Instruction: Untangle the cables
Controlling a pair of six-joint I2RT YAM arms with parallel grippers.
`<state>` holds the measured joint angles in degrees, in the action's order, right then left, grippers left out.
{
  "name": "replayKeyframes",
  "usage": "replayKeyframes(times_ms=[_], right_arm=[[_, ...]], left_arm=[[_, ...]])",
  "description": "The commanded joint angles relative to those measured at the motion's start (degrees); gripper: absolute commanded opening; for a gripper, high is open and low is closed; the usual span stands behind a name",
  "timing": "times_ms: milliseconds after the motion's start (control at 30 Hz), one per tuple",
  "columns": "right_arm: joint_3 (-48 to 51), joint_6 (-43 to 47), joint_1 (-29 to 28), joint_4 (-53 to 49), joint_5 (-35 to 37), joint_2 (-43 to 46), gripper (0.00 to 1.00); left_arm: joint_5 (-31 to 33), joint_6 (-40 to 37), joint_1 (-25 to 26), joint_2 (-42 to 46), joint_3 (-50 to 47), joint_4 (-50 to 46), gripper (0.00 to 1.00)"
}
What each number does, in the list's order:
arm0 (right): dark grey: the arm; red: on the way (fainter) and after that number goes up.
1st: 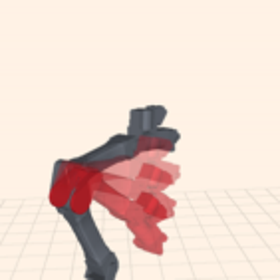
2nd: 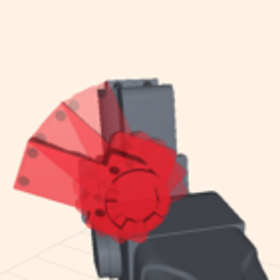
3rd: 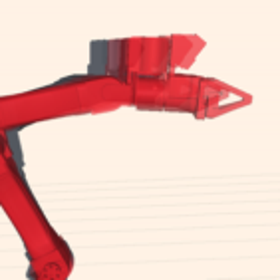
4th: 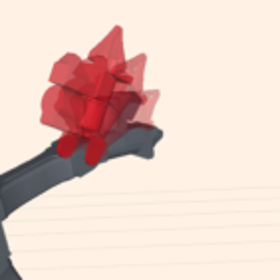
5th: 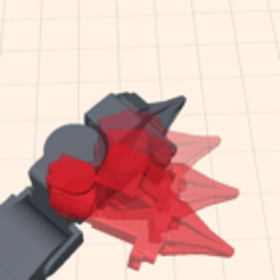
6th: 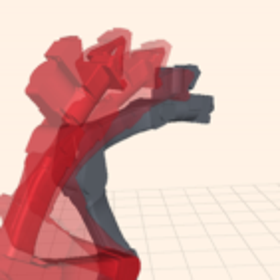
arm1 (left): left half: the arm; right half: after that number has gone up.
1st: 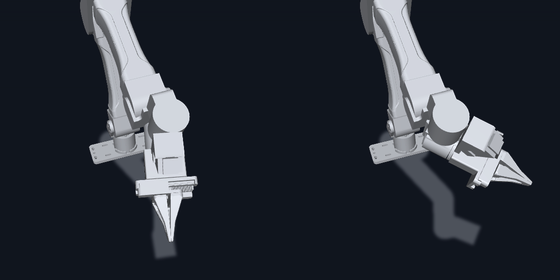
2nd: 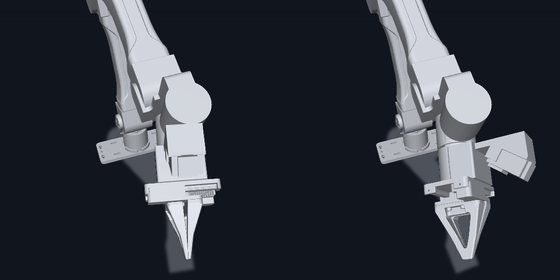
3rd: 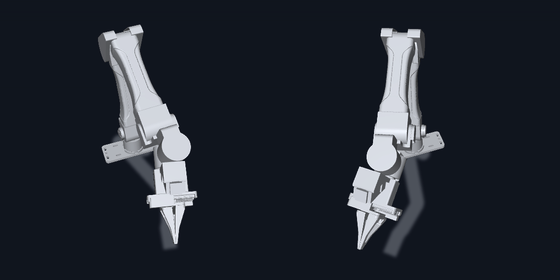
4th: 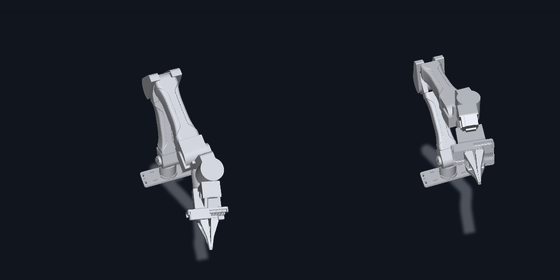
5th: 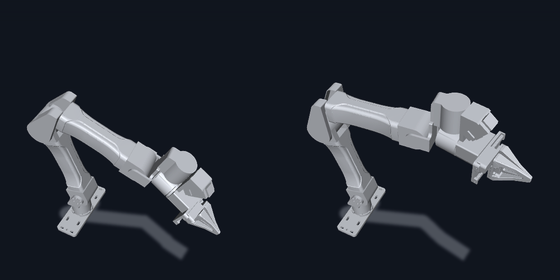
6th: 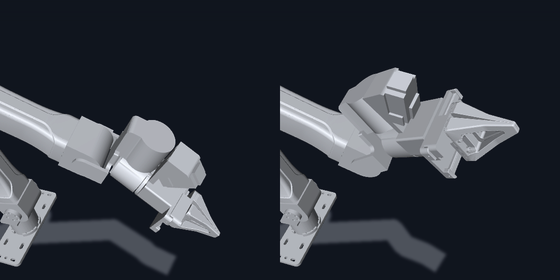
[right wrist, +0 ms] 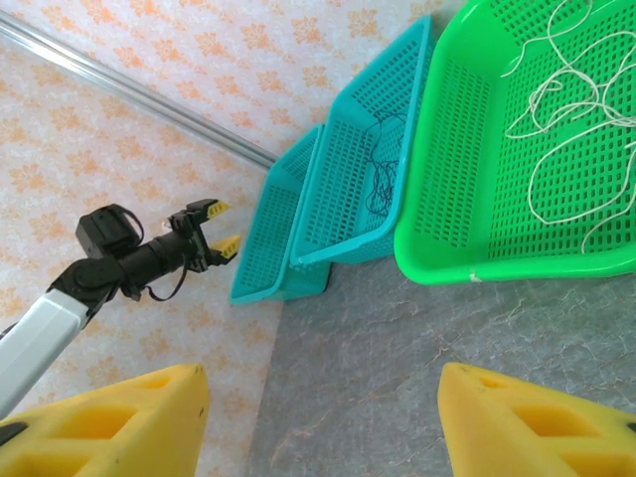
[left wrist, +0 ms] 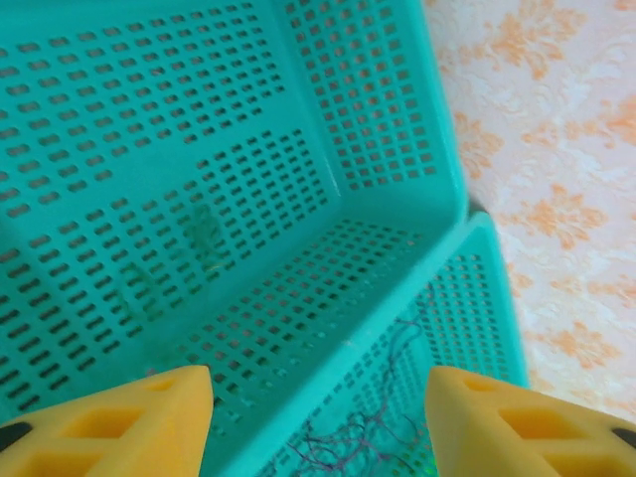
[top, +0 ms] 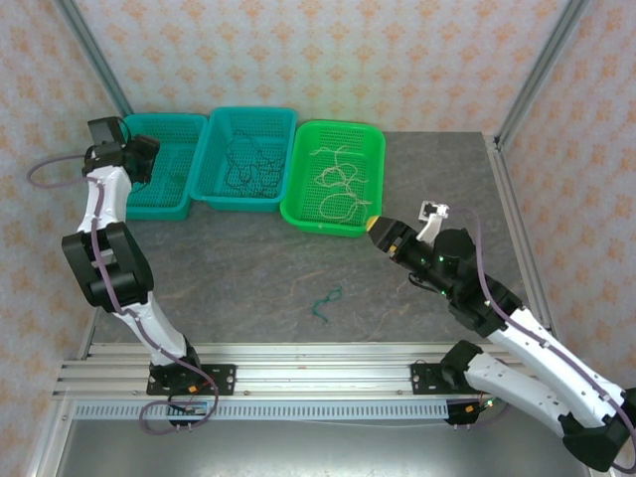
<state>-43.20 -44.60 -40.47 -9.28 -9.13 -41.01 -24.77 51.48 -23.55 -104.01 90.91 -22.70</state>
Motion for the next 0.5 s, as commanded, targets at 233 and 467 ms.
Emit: replayKeyframes(times_ms=[233, 467], right_arm=[[0.7, -0.9, -0.3, 0.9, 1.2, -5.2, 0.62], [0.1, -0.2, -0.4, 1.1, 0.4, -8.4, 0.62]], left_arm=[[-8.7, 0.0, 8.7, 29.2, -17.6, 2.3, 0.56], [3.8, -11.0, 34.7, 47.1, -28.4, -5.2, 0.56]])
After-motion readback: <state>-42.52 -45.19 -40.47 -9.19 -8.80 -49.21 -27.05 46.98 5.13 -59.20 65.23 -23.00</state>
